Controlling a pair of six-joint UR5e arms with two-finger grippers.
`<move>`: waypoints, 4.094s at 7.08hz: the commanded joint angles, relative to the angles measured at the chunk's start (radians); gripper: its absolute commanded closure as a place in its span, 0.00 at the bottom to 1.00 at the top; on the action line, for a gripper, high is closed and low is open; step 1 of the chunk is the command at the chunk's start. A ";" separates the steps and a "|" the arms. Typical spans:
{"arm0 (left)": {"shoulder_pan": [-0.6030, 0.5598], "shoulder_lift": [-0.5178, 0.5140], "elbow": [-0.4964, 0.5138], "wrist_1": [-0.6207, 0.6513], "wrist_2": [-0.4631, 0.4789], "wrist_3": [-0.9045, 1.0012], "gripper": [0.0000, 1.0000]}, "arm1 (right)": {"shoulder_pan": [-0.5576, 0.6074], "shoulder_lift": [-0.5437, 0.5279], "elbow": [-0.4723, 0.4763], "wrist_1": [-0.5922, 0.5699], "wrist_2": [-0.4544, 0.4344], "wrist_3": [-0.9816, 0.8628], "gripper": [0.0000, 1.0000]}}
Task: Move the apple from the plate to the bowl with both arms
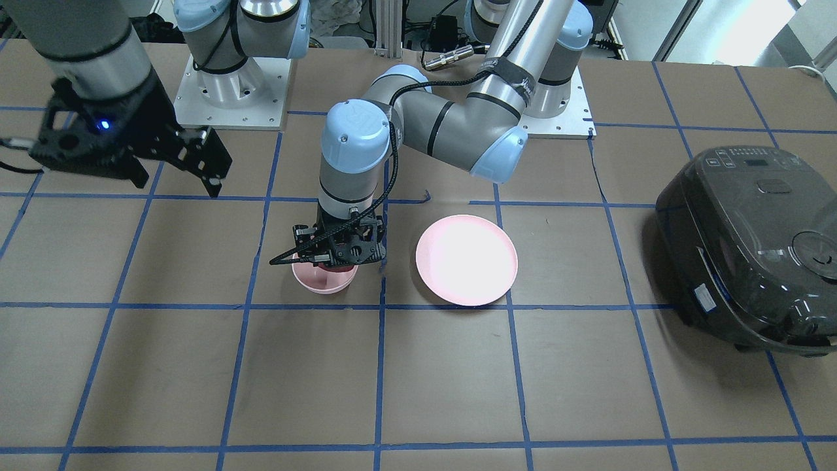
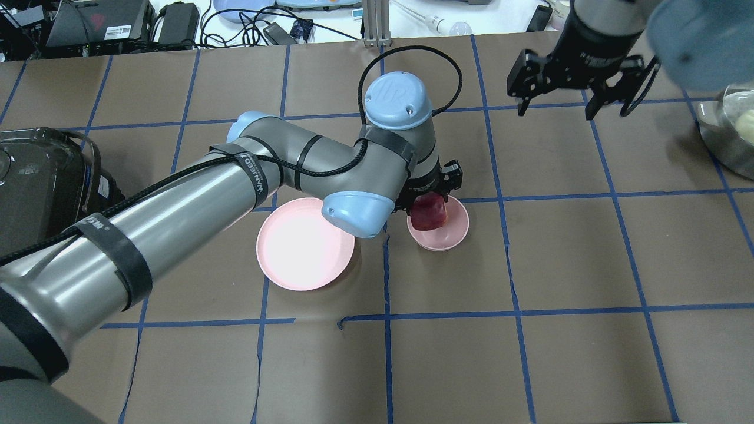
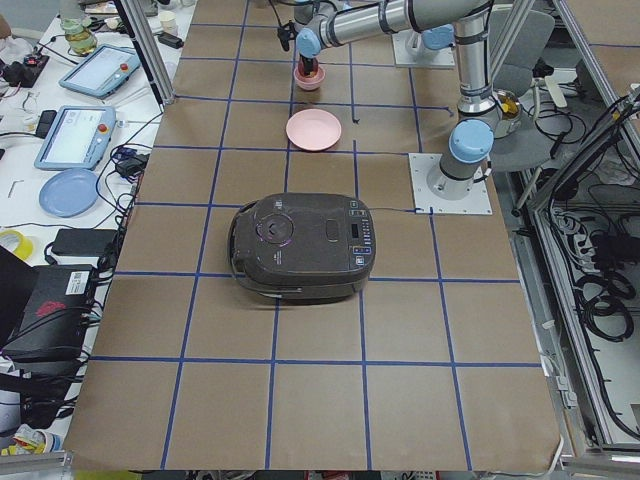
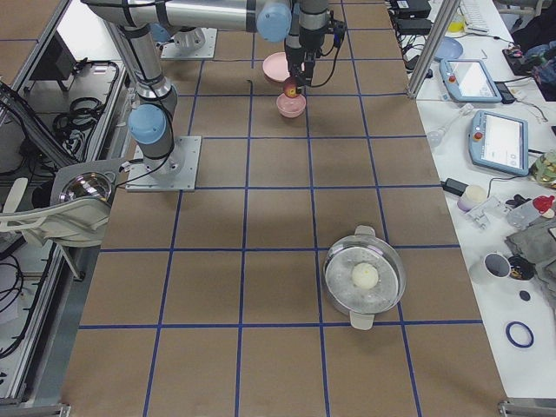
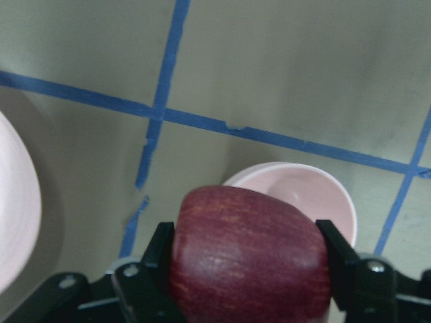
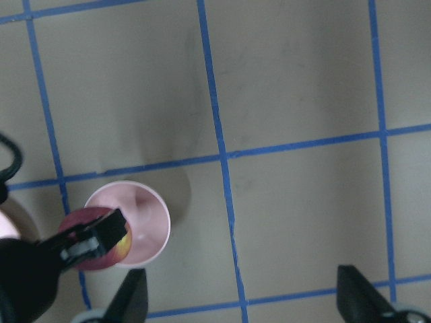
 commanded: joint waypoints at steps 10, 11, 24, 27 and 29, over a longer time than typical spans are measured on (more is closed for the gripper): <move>0.224 0.283 -0.015 -0.281 0.008 0.399 0.00 | 0.073 0.017 -0.033 -0.042 -0.001 0.071 0.00; 0.306 0.352 -0.004 -0.415 0.063 0.505 0.00 | 0.073 0.018 -0.033 -0.043 0.000 0.068 0.00; 0.496 0.428 0.117 -0.559 0.114 0.697 0.00 | 0.073 0.021 -0.007 -0.120 0.006 0.066 0.00; 0.496 0.428 0.115 -0.560 0.114 0.697 0.00 | 0.073 0.021 -0.007 -0.120 0.006 0.066 0.00; 0.496 0.428 0.115 -0.560 0.114 0.697 0.00 | 0.073 0.021 -0.007 -0.122 0.006 0.066 0.00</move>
